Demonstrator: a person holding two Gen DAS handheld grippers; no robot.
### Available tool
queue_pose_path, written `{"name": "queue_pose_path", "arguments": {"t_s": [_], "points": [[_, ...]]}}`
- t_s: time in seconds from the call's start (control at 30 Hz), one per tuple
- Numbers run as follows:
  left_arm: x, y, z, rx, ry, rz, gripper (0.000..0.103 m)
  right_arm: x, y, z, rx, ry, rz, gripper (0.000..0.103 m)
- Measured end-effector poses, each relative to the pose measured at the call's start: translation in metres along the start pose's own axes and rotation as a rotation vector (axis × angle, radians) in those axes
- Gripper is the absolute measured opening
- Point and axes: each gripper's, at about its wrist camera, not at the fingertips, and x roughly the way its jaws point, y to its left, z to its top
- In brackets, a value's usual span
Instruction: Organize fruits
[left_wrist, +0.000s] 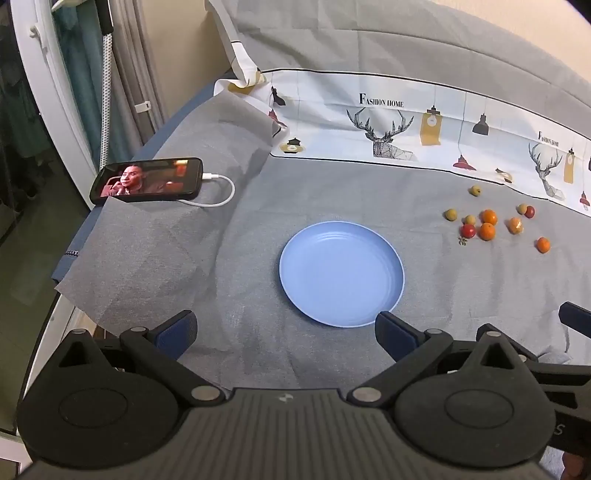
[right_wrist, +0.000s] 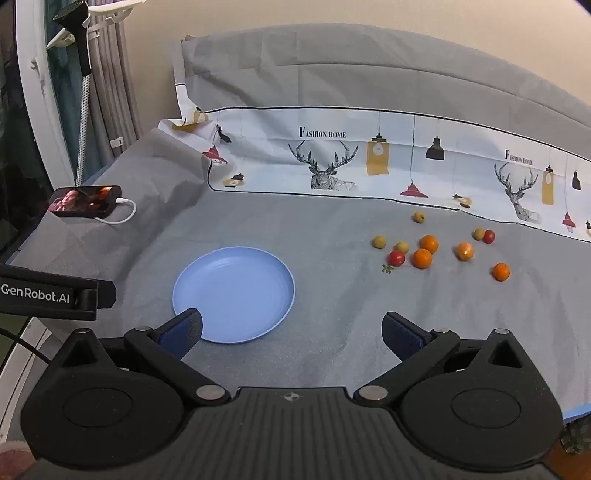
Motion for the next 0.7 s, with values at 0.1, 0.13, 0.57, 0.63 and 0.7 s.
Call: {"name": "queue_pose_path", "arguments": {"t_s": [0.1,0.13,0.57,0.63,0.7], "points": [[0.008,0.008,0.003,0.005,0.012,-0.007,0.103,0.001,-0.001,0.0,0.005,0.002,-0.002,0.103],[0.009,0.008,0.003,0.006,0.014,-0.008,0.103,0.001,-0.002,0.0,0.007,0.002,-0.005,0.103],[0.01,0.005,0.002,0.006,0.021,0.008,0.103,0.003,0.0,-0.003,0.009,0.004,-0.007,0.103],[0.009,0.004,0.002,0.004,0.022,0.007,0.103,0.003,0.001,-0.003,0.007,0.007,-0.007,0.103],[0.009,0.005,0.002,0.004,0.023,0.007,0.103,0.003,0.001,-0.003,0.007,0.008,-0.007,0.103]]}}
